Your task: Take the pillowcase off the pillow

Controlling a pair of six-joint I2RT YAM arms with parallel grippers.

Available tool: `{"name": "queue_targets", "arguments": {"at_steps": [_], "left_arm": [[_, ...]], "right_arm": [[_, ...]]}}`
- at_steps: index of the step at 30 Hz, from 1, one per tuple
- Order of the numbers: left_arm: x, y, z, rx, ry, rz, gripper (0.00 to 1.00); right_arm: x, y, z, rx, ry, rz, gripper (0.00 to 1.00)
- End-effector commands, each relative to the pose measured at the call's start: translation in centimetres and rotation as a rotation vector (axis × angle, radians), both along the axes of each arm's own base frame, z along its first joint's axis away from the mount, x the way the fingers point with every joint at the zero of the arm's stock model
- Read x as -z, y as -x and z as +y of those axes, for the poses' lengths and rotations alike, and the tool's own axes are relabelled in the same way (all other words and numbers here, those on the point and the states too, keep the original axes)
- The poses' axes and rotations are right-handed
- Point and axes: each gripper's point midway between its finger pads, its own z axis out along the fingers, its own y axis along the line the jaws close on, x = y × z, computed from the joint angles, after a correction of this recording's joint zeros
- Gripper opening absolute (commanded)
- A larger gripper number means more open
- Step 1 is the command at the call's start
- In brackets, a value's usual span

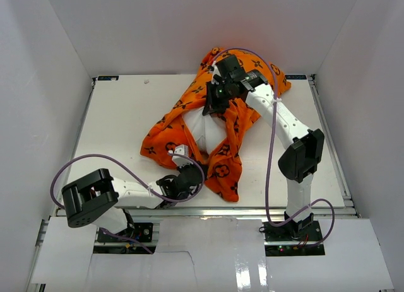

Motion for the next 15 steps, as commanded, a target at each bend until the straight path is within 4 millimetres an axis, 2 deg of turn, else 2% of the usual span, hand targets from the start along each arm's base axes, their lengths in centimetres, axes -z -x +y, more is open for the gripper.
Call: {"name": "queue_targets", "arguments": {"at_steps": [1,4,6,7,8,9,10,12,13,14,15], "left_arm": [[10.5,7.7,4.0,0.194,-0.307,0.309,0.0],[10.9,8.2,3.9,0.203,-0.302,0.326,0.0],[10.7,8.3,3.5,0.218,-0.305,0.313,0.0],[10.2,8.4,2.9,0.234,-0.301,0.295,0.0],[9.7,8.2,2.5,0.243,-0.297,0.278,0.0],[9.3,8.2,2.2,0.264,-0.308,0.255,0.0],[8.7,8.0,1.7,0.27,-0.298,0.24,0.0],[7.5,7.6,1.3,0.275,-0.284,0.209,0.0],[7.2,7.3,1.5,0.261,-0.285,0.198,0.0],[6.8,7.2,1.6,0.252,-0.281,0.193,0.0],[6.3,7.0,1.6,0.243,-0.266,0.185,0.0]], "right_arm": [[-21.6,-8.4,-0.8,0.133,-0.438,-0.636,0.08],[-22.3,-9.2,-2.0,0.156,-0.445,-0.649,0.08],[-22.2,-8.8,-2.2,0.147,-0.445,-0.64,0.08],[-19.9,-8.7,-2.0,0.137,-0.421,-0.594,0.08],[-19.0,-8.2,-1.5,0.11,-0.424,-0.582,0.08],[-18.9,-6.6,-1.1,0.05,-0.432,-0.585,0.08],[-14.8,-5.4,0.1,-0.005,-0.394,-0.519,0.08],[-13.4,-3.0,0.7,-0.113,-0.341,-0.567,0.08],[-10.9,-2.1,1.1,-0.134,-0.285,-0.543,0.1],[-10.0,-1.2,1.0,-0.16,-0.259,-0.54,0.14],[-10.2,0.0,0.2,-0.17,-0.239,-0.556,0.18]]}}
